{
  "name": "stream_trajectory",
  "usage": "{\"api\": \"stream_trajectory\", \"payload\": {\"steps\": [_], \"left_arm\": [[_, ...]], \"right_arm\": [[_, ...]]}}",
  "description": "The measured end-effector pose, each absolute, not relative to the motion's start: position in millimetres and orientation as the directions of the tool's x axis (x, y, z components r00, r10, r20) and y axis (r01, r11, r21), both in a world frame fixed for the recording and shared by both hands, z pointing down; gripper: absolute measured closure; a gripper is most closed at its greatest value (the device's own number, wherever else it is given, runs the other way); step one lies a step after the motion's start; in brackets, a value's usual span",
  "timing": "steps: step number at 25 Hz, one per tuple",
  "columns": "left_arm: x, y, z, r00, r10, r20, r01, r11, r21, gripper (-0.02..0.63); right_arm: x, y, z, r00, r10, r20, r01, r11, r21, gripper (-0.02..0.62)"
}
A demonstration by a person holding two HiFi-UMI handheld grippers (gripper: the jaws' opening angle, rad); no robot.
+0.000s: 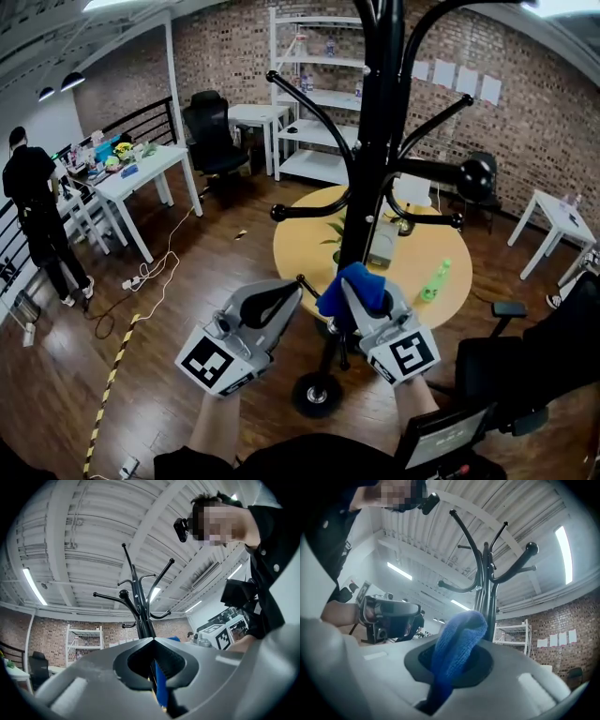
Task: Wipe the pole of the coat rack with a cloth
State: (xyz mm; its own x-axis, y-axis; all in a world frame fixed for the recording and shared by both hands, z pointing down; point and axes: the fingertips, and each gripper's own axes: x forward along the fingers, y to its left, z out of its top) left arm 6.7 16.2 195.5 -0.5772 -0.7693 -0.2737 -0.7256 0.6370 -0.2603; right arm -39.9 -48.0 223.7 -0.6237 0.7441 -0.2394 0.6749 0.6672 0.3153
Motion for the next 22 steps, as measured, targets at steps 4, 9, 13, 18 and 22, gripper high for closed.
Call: {"api": "stream_trajectory", "payload": {"steps": [4,9,13,18,22], "left_arm": [[4,17,194,-0.556,-0.772,-0.307,-0.737,0.629,-0.247,0.612],[4,25,193,-0.554,-0.771,-0.315,-0.738,0.630,-0.243,0.612],[8,34,195,-0.559,-0.772,-0.302,-0.731,0.631,-0.260,0.612],[8,37,189,-0.554,-0.766,-0.327,-0.731,0.635,-0.249,0.612],[14,32,181,-0.537,-0.766,-0.352,-0.740,0.629,-0.239,0.612]], "right_arm": [[-43,-49,198,-0.622,0.726,-0.293,0.651,0.688,0.322,0.574],[-45,-51,141,-0.607,0.693,-0.389,0.591,0.721,0.362,0.574],[-40,-56,93,-0.590,0.658,-0.467,0.574,0.749,0.331,0.574],[-10,-70,34,-0.510,0.649,-0.565,0.566,0.748,0.348,0.574],[36,-67,11,-0.430,0.675,-0.600,0.531,0.727,0.436,0.574]]}}
